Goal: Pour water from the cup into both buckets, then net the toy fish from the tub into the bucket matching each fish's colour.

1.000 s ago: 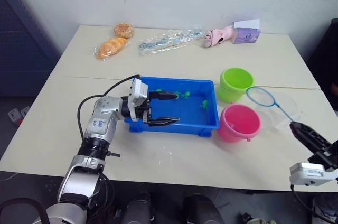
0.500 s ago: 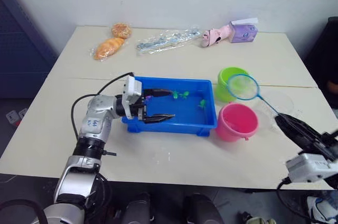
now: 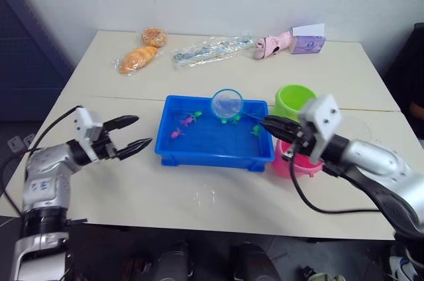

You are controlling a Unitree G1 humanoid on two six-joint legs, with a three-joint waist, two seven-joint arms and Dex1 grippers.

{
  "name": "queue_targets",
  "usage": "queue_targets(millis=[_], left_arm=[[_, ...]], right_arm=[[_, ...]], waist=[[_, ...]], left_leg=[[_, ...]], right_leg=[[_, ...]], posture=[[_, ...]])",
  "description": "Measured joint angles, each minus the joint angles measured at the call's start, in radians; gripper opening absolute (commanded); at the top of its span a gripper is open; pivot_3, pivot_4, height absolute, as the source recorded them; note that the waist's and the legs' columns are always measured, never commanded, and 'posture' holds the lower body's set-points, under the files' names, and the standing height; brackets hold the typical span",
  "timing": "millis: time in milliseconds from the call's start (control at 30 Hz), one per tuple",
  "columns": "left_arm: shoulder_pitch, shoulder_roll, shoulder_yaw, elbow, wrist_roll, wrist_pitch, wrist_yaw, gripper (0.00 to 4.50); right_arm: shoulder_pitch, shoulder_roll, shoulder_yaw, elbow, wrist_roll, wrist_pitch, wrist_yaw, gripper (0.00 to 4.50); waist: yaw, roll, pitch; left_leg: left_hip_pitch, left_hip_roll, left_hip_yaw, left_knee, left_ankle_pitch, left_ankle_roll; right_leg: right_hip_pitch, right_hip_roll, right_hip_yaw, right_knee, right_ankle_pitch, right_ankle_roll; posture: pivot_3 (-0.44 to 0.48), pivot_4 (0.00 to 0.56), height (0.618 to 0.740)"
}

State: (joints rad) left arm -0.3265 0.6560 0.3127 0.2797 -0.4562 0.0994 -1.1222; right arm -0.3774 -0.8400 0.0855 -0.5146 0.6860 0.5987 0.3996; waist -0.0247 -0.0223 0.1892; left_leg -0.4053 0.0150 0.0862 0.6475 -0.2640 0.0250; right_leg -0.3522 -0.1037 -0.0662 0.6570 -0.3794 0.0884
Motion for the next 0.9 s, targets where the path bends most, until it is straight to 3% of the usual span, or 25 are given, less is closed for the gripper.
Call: queue_targets(millis=[167,367,900], left_arm=[[0.05,0.013,0.03,-0.05,-0.011,0.016,0.041,4.36],[0.063,0.019,0.034,-0.088,-0.013,0.038,0.067,4.36],[0.032,0.018,0.02,-0.106,-0.013,0.041,0.083,4.36]], right_arm=[[-0.197,0.084,0.178,0.172,-0.152,0.086,0.05,0.0],[-0.318,0.208,0.302,0.388,-0.402,-0.03,0.082,0.0],[-0.386,0.389,0.371,0.608,-0.75,-0.277,0.151,0.0]], waist=[[-0.004,0.0,0.0],[-0.006,0.0,0.0],[-0.011,0.0,0.0]], left_leg=[[-0.001,-0.001,0.001,0.0,0.0,0.001],[-0.002,-0.001,0.004,0.0,0.0,0.0],[-0.002,-0.001,0.005,-0.001,0.0,0.0]], right_leg=[[-0.002,-0.001,0.0,0.001,0.0,0.0],[-0.005,-0.001,0.0,0.004,0.0,0.0],[-0.006,-0.001,0.001,0.005,0.0,0.0]], posture=[[0.0,0.15,0.74],[0.0,0.15,0.74],[0.0,0.15,0.74]])
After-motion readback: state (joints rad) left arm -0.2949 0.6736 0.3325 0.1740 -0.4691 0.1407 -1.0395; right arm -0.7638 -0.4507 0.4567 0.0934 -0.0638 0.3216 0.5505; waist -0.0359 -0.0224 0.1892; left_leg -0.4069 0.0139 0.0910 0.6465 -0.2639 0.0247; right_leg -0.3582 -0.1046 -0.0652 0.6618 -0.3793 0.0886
